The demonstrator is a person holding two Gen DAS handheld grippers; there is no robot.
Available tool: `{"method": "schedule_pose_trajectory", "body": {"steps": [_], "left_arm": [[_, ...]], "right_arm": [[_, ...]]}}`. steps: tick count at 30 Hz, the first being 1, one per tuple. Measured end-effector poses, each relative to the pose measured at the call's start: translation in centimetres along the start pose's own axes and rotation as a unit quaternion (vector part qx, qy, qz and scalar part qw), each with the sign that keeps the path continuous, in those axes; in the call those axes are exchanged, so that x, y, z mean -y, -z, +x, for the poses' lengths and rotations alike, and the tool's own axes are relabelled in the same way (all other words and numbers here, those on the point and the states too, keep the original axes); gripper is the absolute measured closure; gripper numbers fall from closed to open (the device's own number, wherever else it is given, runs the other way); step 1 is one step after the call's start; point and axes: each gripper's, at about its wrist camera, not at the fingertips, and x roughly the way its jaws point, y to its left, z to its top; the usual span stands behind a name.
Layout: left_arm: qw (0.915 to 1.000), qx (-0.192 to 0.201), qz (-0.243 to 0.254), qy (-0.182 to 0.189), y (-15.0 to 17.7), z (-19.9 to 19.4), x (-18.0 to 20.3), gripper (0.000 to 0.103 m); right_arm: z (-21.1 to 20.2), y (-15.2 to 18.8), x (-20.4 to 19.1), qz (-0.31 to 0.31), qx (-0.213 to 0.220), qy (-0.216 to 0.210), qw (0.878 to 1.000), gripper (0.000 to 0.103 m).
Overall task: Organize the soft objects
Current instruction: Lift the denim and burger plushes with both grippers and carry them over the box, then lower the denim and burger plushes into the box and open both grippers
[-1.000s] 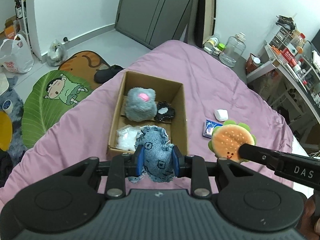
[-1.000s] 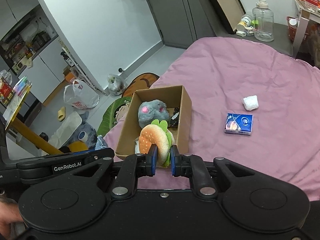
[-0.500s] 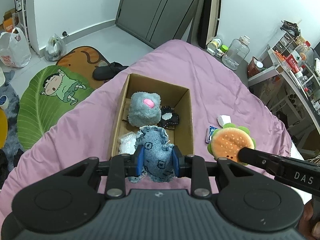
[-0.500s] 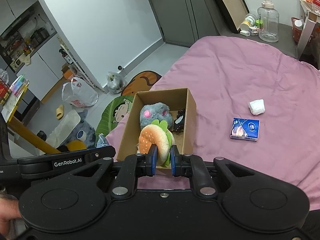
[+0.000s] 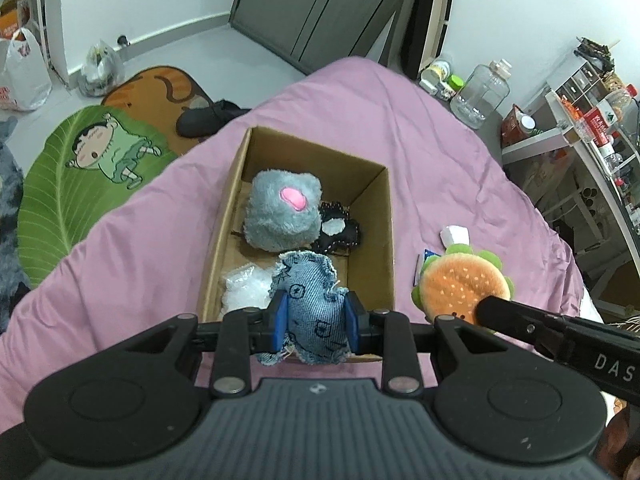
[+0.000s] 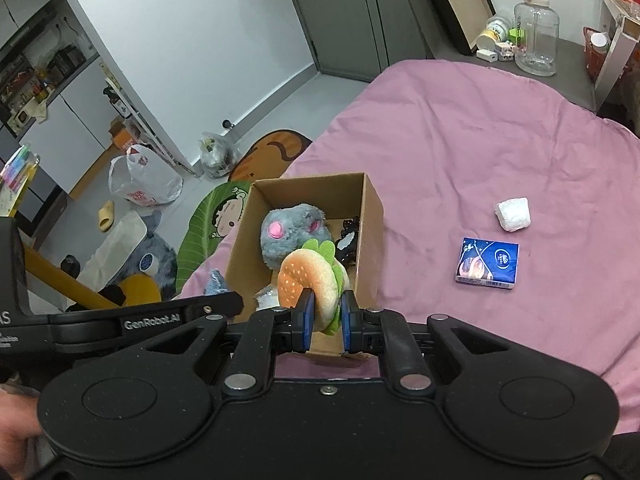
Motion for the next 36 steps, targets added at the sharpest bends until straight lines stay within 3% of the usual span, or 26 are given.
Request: {"method": "schedule_pose_trajectory", "body": {"steps": [16,28,30,36], "left_arm": [[0.9984,-0.054,-0.013,0.009,-0.7,5.4,0.5,0.074],[0.9929,-0.105,-0.055,0.008,-0.8,8.7,-0.4,0.067],[0.9916,-0.110,-0.067,0.009,-1.0,8.7,-0.7,0.062],[0.9924,-0.098,-0.074,0.000,-1.4,7.9,-1.3,0.061]], "right_arm": [[3.2,-1.8,0.5,-0.007,-0.030,0.006,1.000,0.089],[4.8,-2.4,0.9,-0.009,-0.051,0.006,0.999,0.089],[5.0,-2.4,0.7,-0.010,-0.056,0.000,0.998,0.089],[5.5,-2.2,0.2,-0.016,-0.060,-0.003,0.998,0.089]]}}
